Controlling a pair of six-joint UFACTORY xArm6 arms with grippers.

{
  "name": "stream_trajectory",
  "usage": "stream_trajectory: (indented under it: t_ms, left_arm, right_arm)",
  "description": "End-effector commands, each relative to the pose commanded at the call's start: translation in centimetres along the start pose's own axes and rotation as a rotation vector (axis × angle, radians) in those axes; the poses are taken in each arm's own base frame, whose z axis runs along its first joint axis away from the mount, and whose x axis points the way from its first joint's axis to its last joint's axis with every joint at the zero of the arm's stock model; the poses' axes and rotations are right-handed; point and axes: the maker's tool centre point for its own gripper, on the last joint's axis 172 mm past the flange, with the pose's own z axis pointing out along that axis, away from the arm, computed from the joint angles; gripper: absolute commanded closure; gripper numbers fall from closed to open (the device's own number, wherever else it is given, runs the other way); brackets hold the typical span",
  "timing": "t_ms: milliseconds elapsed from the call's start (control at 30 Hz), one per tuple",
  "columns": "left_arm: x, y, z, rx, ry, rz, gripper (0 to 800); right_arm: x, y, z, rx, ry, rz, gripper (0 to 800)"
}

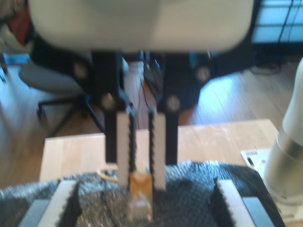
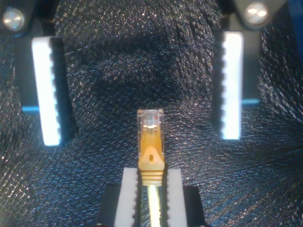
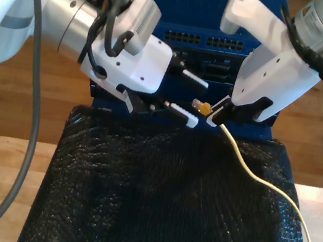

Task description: Grab the cable and plug it in

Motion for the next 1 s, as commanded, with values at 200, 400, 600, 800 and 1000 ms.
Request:
stream_trajectory:
  t_ms: [200, 400, 600, 800, 1000]
  left_arm:
    - [-0.29, -0.24, -0.41, 0.012, 0.000, 0.014, 198]
    - [-0.41, -0.19, -0.41, 0.011, 0.001, 0.011, 228]
    - [-0.46, -0.17, -0.38, 0.010, 0.001, 0.011, 245]
    - [-0.61, -0.11, -0.33, 0.009, 0.000, 0.008, 248]
    - [-0.74, -0.03, -0.23, 0.006, -0.001, 0.006, 249]
  right_arm:
    - [0.01, 0.04, -0.06, -0.002, -0.001, -0.001, 794]
    - [0.13, 0.06, -0.18, -0.004, 0.002, -0.003, 794]
    - [0.25, 0.19, -0.28, -0.004, 0.001, -0.005, 794]
    - [0.30, 0.26, -0.28, -0.004, 0.001, -0.005, 794]
    - [0.63, 0.67, -0.38, -0.005, 0.002, -0.008, 794]
